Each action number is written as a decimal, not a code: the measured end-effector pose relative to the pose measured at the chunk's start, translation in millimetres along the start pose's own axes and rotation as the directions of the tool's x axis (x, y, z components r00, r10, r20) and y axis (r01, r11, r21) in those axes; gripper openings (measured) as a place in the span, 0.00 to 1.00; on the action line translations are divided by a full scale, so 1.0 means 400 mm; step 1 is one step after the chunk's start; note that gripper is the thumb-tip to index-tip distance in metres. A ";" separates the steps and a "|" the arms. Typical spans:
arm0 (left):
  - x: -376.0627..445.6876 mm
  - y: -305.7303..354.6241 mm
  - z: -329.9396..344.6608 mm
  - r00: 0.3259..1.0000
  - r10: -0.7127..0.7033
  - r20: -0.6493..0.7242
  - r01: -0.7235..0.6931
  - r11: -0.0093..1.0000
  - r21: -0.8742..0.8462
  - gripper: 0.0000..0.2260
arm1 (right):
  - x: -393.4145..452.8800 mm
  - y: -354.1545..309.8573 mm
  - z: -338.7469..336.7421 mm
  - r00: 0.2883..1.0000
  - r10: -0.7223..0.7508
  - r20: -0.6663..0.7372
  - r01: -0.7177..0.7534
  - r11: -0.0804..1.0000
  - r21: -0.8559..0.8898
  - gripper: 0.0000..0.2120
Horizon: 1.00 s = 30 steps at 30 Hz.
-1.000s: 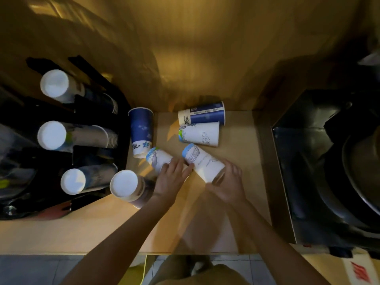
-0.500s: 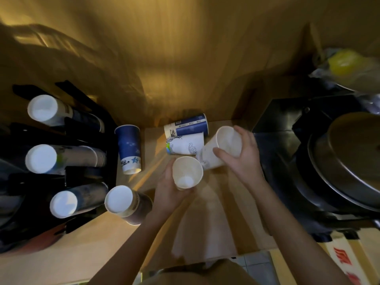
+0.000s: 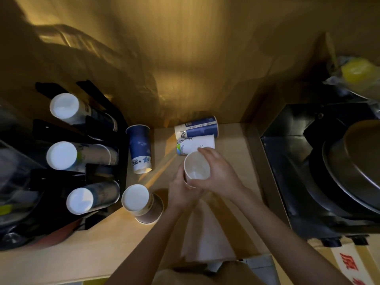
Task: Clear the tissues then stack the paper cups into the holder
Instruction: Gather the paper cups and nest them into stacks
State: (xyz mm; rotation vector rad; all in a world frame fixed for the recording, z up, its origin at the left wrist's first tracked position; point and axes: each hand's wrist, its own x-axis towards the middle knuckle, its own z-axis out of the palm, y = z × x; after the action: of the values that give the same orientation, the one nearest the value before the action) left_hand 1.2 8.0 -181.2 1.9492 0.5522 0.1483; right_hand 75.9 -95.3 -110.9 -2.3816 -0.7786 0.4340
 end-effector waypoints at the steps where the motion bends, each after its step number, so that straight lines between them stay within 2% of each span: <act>1: -0.002 0.005 0.000 1.000 -0.010 0.000 0.010 1.000 -0.018 0.41 | 0.005 0.008 0.017 1.000 0.016 0.015 -0.016 1.000 -0.012 0.45; 7: 0.003 -0.014 0.001 0.999 -0.028 -0.021 0.027 0.998 -0.064 0.37 | 0.021 0.042 0.075 0.998 0.061 -0.027 -0.060 0.998 0.028 0.45; 13: 0.006 -0.023 0.010 0.999 0.001 -0.046 -0.004 0.997 -0.071 0.38 | 0.030 0.056 0.074 1.000 0.016 -0.012 -0.016 0.998 0.068 0.44; 14: 0.008 -0.024 0.010 0.999 -0.003 -0.044 0.000 0.998 -0.065 0.37 | 0.039 0.058 0.066 1.000 0.023 0.010 -0.023 0.996 0.090 0.41; 16: 0.011 -0.020 0.008 0.999 -0.012 -0.048 0.009 0.998 -0.058 0.35 | 0.066 0.053 0.044 0.993 0.109 0.046 -0.116 0.963 0.242 0.27; 17: 0.013 -0.019 0.007 0.999 -0.016 -0.047 0.014 0.998 -0.056 0.34 | 0.085 0.052 0.032 0.981 0.185 0.050 -0.190 0.909 0.370 0.18; 19: 0.016 -0.018 0.004 0.999 -0.021 -0.042 0.019 0.999 -0.041 0.32 | 0.138 0.070 0.019 0.916 0.402 0.009 -0.333 0.747 0.576 0.14; 20: 0.019 -0.019 0.003 0.999 -0.028 -0.041 0.027 0.999 -0.035 0.32 | 0.168 0.087 0.021 0.847 0.531 -0.008 -0.403 0.653 0.642 0.14; 22: 0.024 -0.018 0.002 0.999 -0.036 -0.030 0.035 0.999 -0.025 0.33 | 0.215 0.123 0.031 0.648 0.759 0.060 -0.547 0.410 0.730 0.19; 23: 0.024 -0.017 0.002 0.999 -0.038 -0.023 0.038 0.999 -0.016 0.34 | 0.229 0.141 0.038 0.559 0.819 0.133 -0.596 0.285 0.751 0.21; 24: 0.024 -0.018 0.003 0.999 -0.048 -0.021 0.048 0.999 -0.005 0.35 | 0.237 0.157 0.047 0.501 0.839 0.213 -0.621 0.177 0.764 0.23; 25: 0.026 -0.021 0.003 0.998 -0.054 -0.024 0.054 0.998 0.007 0.37 | 0.244 0.171 0.058 0.473 0.825 0.309 -0.639 0.079 0.765 0.25; 26: 0.027 -0.025 0.004 0.998 -0.052 -0.028 0.053 0.998 0.021 0.37 | 0.249 0.182 0.072 0.475 0.788 0.392 -0.643 0.007 0.766 0.25; 28: 0.030 -0.031 0.007 0.999 -0.044 -0.029 0.045 0.998 0.040 0.37 | 0.256 0.189 0.086 0.506 0.686 0.522 -0.647 -0.098 0.756 0.24; 30: 0.032 -0.034 0.008 0.999 -0.045 -0.025 0.046 0.998 0.042 0.37 | 0.276 0.206 0.102 0.544 0.613 0.574 -0.626 -0.160 0.763 0.28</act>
State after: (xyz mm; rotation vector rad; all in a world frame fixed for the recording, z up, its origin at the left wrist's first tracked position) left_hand 9.6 15.7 -196.3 1.9762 0.6197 0.1324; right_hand 177.6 -63.2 -207.0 -1.2396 0.7587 0.9686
